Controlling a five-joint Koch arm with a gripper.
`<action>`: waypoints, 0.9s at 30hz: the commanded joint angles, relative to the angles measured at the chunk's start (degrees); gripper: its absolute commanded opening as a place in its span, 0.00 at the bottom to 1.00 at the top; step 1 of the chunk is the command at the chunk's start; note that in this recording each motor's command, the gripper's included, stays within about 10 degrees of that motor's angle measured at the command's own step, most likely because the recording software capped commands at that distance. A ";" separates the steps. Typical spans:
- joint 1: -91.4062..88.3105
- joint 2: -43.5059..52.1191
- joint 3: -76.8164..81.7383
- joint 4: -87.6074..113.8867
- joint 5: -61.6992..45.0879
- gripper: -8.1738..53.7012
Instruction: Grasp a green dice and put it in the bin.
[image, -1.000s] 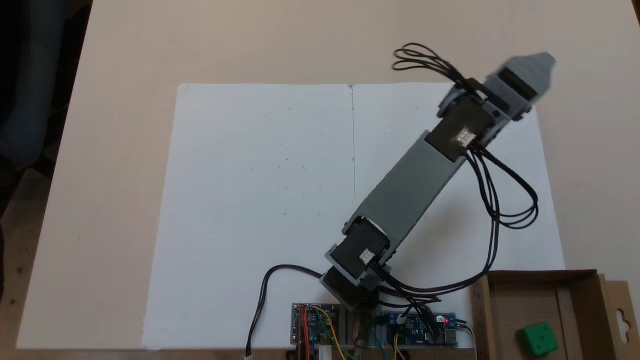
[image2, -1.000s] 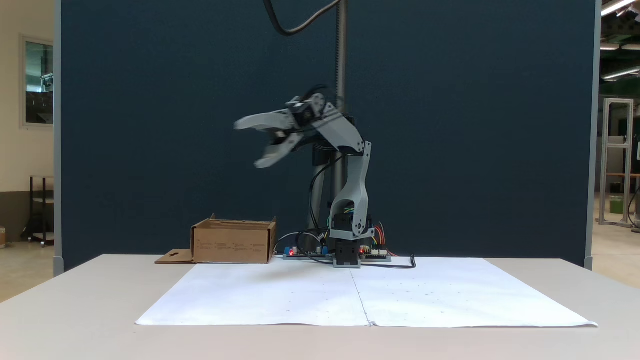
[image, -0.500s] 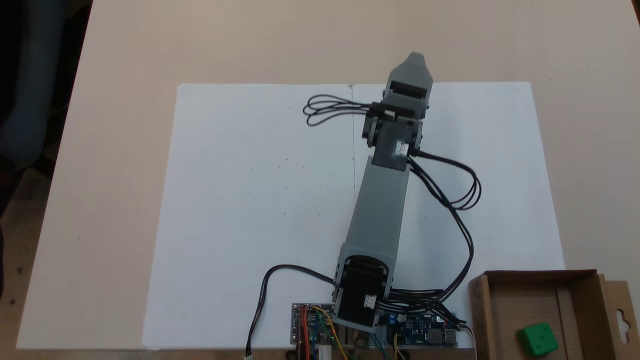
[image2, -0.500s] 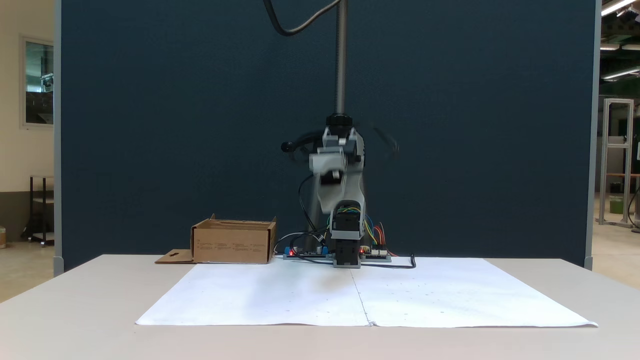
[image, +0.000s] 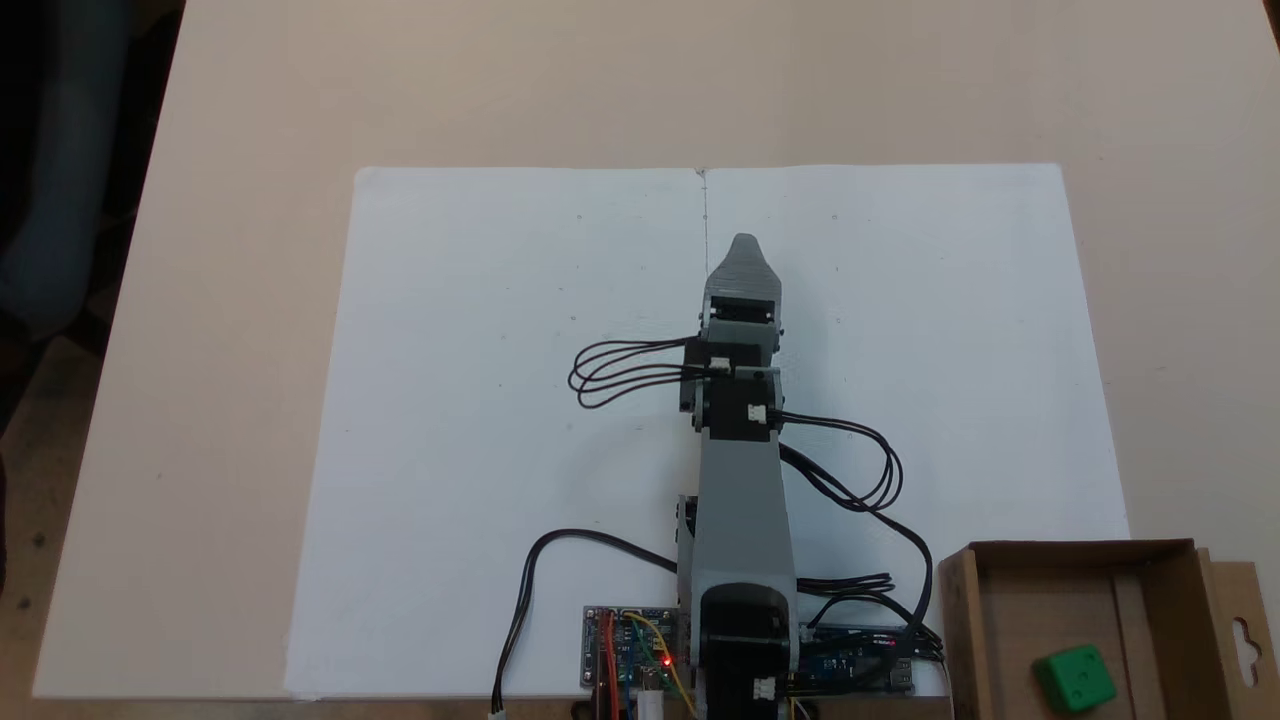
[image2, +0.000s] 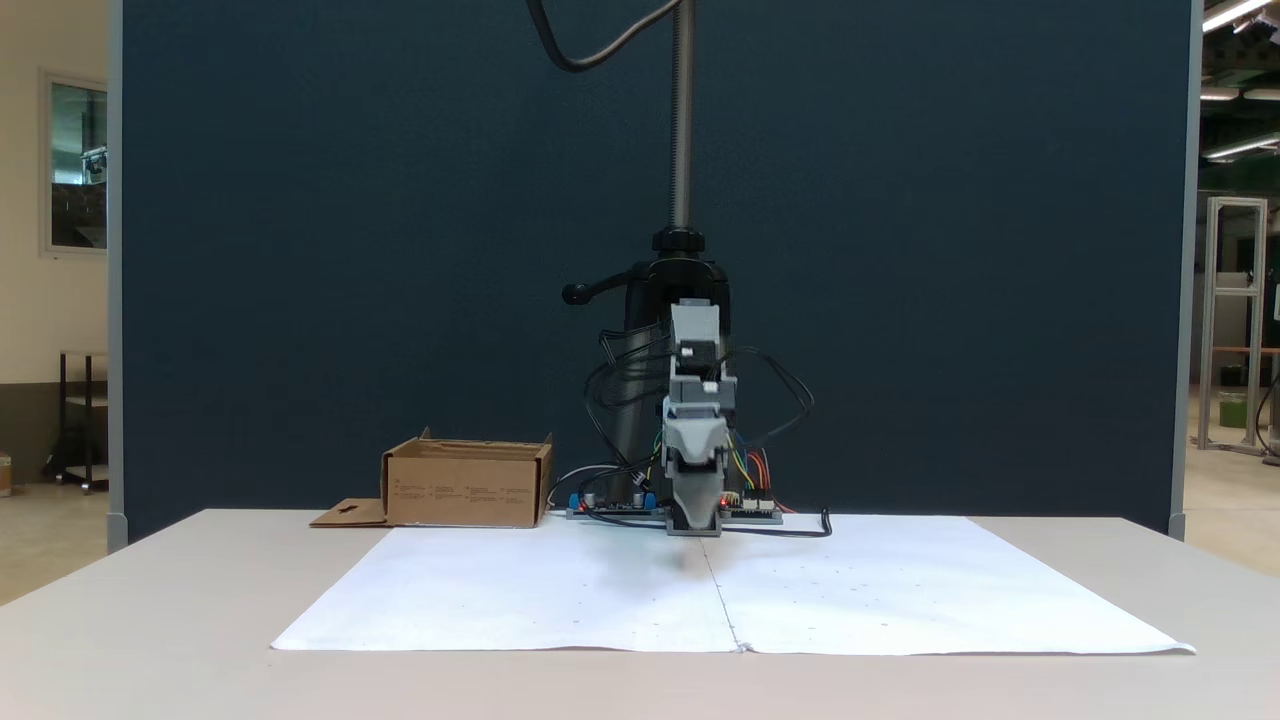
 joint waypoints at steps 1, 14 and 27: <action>-1.23 5.89 1.23 -9.47 -4.92 0.84; -1.23 6.94 22.24 -33.55 -8.09 0.83; -1.41 6.94 26.46 -49.73 -9.76 0.83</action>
